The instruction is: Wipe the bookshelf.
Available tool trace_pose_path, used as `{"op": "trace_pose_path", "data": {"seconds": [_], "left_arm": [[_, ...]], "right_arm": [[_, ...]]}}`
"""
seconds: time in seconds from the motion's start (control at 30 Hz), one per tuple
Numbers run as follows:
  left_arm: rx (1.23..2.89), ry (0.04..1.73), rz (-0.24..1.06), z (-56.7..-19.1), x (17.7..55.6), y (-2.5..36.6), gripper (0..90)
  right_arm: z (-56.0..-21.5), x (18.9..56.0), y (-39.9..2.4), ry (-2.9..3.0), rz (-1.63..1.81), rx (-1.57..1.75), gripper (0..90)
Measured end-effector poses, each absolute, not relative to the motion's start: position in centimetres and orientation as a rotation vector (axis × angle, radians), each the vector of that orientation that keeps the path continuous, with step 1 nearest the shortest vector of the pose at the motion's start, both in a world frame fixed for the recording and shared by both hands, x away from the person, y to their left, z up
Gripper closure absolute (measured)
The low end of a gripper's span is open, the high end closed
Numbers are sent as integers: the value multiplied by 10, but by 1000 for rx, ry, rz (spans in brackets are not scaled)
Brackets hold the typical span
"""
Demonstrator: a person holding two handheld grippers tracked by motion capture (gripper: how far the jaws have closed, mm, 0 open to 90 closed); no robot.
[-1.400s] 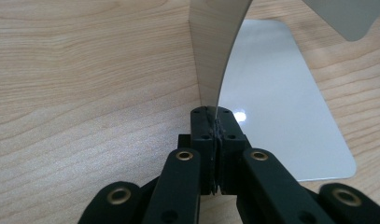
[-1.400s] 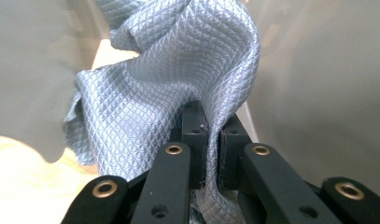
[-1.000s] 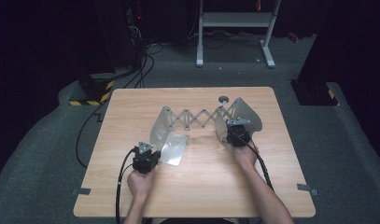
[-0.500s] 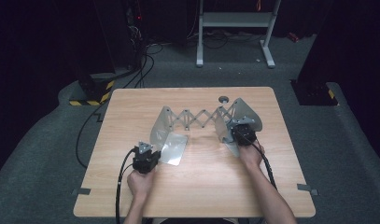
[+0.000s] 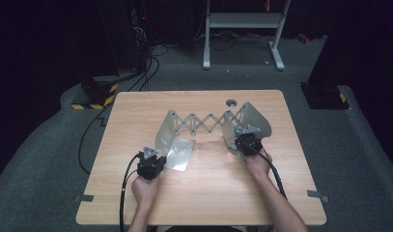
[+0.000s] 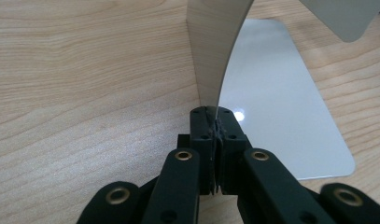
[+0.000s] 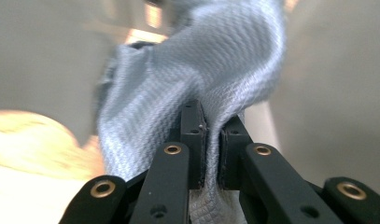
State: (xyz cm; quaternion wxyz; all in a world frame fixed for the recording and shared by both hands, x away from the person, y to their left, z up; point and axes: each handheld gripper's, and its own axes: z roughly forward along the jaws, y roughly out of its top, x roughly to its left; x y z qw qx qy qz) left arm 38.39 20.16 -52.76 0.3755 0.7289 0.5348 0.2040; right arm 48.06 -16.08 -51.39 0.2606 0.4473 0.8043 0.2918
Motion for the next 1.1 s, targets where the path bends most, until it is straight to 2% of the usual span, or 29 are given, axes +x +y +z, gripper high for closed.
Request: {"op": "trace_pose_path", "data": {"seconds": [0.23,0.63,0.9,1.1], "left_arm": [[1865,1368,523,-528,384,201,875],[1865,1369,524,-528,384,201,875],[1865,1369,522,-528,384,202,875],[1866,1369,523,-528,384,201,875]], "right_arm": [[-513,483,-177,2114,721,1260,842],[-517,465,-167,2180,832,1194,842],[-515,474,-184,2115,764,1274,844],[-516,466,-183,2132,807,1265,844]]}}
